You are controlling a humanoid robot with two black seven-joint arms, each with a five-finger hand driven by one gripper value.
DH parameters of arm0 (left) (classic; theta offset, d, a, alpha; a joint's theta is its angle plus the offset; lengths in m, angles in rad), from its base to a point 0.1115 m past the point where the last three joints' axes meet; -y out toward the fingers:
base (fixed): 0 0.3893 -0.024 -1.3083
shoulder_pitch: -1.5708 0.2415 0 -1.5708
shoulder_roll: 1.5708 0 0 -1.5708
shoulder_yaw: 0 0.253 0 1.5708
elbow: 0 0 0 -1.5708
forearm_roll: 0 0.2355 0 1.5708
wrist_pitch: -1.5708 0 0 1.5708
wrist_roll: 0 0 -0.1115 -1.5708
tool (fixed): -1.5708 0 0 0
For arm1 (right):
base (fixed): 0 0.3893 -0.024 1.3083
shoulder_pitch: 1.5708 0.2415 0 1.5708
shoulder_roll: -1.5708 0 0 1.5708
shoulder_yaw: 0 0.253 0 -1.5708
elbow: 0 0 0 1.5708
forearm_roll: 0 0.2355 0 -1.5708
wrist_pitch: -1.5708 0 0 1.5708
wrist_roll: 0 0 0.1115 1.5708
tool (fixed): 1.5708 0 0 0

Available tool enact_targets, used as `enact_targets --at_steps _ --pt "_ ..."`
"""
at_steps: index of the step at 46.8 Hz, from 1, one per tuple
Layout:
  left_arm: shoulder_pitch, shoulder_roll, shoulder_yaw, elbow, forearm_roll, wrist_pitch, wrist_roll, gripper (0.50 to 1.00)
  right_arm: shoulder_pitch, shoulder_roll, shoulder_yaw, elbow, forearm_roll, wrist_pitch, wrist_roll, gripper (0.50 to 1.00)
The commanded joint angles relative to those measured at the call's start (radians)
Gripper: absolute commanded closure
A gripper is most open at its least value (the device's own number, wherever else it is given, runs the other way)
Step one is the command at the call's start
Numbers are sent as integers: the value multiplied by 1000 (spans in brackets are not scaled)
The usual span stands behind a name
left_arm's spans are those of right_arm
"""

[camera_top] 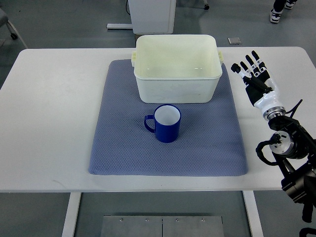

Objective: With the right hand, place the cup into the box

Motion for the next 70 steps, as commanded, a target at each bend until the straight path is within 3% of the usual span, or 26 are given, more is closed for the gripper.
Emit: enact_targets --at_steps 1,44,57,70 --pt "0 0 1 0 0 0 0 500 0 -4 0 0 1 -2 2 500" --pt "0 0 1 0 -2 0 0 500 15 -87 -32 -52 34 8 0 500" --pt "0 0 1 0 0 0 0 500 80 -124 -31 -5 41 11 2 500" --pt "0 0 1 0 0 0 1 500 104 -181 -35 121 39 52 -5 502"
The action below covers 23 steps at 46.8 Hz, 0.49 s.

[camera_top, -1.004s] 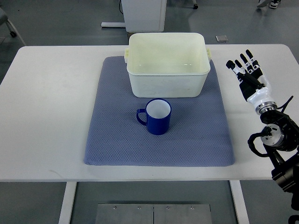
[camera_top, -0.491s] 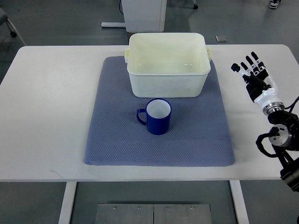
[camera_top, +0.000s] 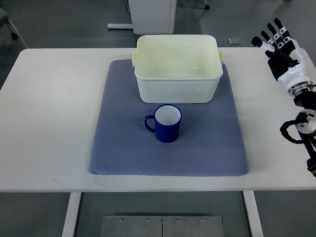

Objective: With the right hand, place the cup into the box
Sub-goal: 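Swing the right hand over the mat toward the blue mug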

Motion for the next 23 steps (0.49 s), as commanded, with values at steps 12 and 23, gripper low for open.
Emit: enact_targets --at_steps 12,23 --pt "1 0 1 0 0 0 0 500 26 -101 -121 186 -16 55 4 507" --pt "0 0 1 0 -1 0 0 500 55 -148 -254 292 -70 57 6 513"
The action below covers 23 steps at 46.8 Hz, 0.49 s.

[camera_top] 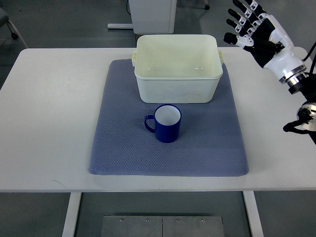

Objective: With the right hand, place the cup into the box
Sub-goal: 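Swing the right hand over the mat toward the blue mug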

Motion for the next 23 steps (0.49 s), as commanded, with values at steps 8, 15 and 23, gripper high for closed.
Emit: enact_targets --at_steps 8,15,23 --pt "0 0 2 0 0 0 0 500 16 0 -124 30 -85 0 4 513" --pt "0 0 2 0 0 0 0 500 25 0 -230 30 -121 -3 39 515" --pt "0 0 2 0 0 0 0 500 22 3 -297 24 -161 -6 55 515"
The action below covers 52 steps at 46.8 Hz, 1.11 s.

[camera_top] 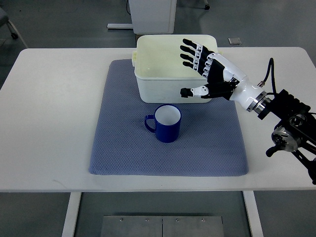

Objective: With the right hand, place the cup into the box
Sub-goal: 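Swing the right hand over the mat toward the blue mug, then close the right hand's fingers around the blue mug's body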

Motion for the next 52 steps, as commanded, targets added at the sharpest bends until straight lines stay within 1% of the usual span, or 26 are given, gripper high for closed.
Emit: enact_targets --at_steps 1,11,19,27,35,46,49,52 --pt "0 0 1 0 0 0 0 500 -3 2 -28 -4 -12 -2 1 515" --pt "0 0 1 0 0 0 1 500 -6 0 -103 -8 -38 -11 35 517" --pt "0 0 1 0 0 0 0 500 -10 5 -112 -18 -41 -11 35 517" --pt "0 0 -2 0 0 0 1 500 -10 6 -138 -64 -42 -26 38 519" --pt "0 0 1 0 0 0 0 500 -9 6 -181 -91 -42 -54 86 519" --pt "2 0 1 0 0 0 1 500 -14 40 -230 -119 -42 -80 95 519" --pt "2 0 1 0 -1 0 0 500 -14 57 -244 -143 -42 -85 109 521" --pt "2 0 1 0 0 0 0 500 -14 79 -261 -166 -41 -105 124 521"
